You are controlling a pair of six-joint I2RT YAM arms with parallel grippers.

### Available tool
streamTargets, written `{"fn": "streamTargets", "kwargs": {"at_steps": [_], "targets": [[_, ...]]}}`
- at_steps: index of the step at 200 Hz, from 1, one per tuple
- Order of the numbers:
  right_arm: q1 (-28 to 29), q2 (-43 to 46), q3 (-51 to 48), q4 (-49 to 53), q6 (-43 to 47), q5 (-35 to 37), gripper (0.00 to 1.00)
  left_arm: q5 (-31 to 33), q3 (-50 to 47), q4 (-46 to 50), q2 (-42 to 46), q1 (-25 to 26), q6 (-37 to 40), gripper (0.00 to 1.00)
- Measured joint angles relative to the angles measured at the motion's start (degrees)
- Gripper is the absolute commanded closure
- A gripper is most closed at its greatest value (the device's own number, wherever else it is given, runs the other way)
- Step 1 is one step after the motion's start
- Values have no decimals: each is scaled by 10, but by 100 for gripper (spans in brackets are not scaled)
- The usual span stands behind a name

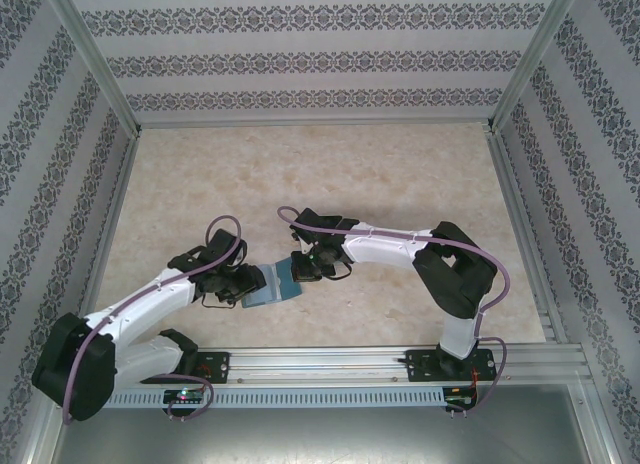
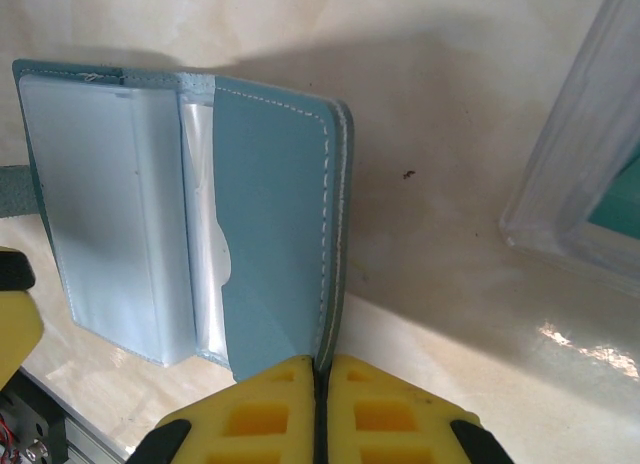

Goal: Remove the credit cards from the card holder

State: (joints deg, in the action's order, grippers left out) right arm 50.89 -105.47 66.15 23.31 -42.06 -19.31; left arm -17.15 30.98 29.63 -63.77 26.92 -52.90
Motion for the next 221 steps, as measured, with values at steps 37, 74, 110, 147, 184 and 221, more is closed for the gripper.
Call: {"fn": "streamTargets", "kwargs": {"at_steps": [37, 74, 110, 147, 184, 221], "targets": [[0, 0, 0, 0, 0, 0, 100, -2, 0, -8, -26, 0, 0, 54], [0, 0, 0, 0, 0, 0, 100, -10, 0, -22, -47, 0, 0, 55], [0, 0, 0, 0, 0, 0, 100, -39, 0, -60, -47, 0, 1, 52], [0, 0, 0, 0, 0, 0, 100, -59, 0, -92, -47, 0, 5, 46], [0, 0, 0, 0, 0, 0, 99, -81, 0, -115, -47, 0, 8, 53], [0, 10, 0, 2, 0, 13, 82, -115, 16, -164, -73, 1, 11, 59]]}}
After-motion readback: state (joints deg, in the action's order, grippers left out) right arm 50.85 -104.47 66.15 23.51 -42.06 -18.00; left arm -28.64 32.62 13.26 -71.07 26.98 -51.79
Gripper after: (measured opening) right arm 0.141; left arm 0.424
